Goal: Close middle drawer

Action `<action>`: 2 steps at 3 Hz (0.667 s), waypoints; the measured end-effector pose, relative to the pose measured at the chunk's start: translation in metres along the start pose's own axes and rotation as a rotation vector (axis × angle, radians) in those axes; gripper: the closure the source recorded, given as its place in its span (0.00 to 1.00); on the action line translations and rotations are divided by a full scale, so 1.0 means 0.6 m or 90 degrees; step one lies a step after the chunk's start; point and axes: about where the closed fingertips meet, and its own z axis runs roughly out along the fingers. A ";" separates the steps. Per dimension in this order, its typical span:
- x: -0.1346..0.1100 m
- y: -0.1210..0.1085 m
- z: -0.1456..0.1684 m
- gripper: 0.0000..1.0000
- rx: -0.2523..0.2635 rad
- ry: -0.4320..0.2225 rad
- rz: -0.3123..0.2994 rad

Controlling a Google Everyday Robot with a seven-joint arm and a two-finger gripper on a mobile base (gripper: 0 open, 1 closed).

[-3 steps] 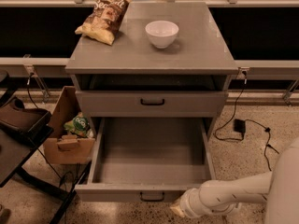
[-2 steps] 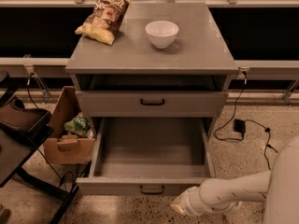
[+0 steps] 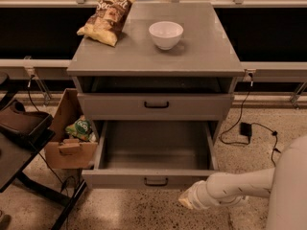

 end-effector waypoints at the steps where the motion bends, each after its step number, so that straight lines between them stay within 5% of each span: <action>1: -0.032 -0.053 -0.008 1.00 0.015 -0.004 -0.011; 2: -0.061 -0.097 -0.014 1.00 0.025 -0.009 -0.019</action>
Offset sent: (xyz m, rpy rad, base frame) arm 0.1535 -0.0278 0.0509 -0.0194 -0.1089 0.0105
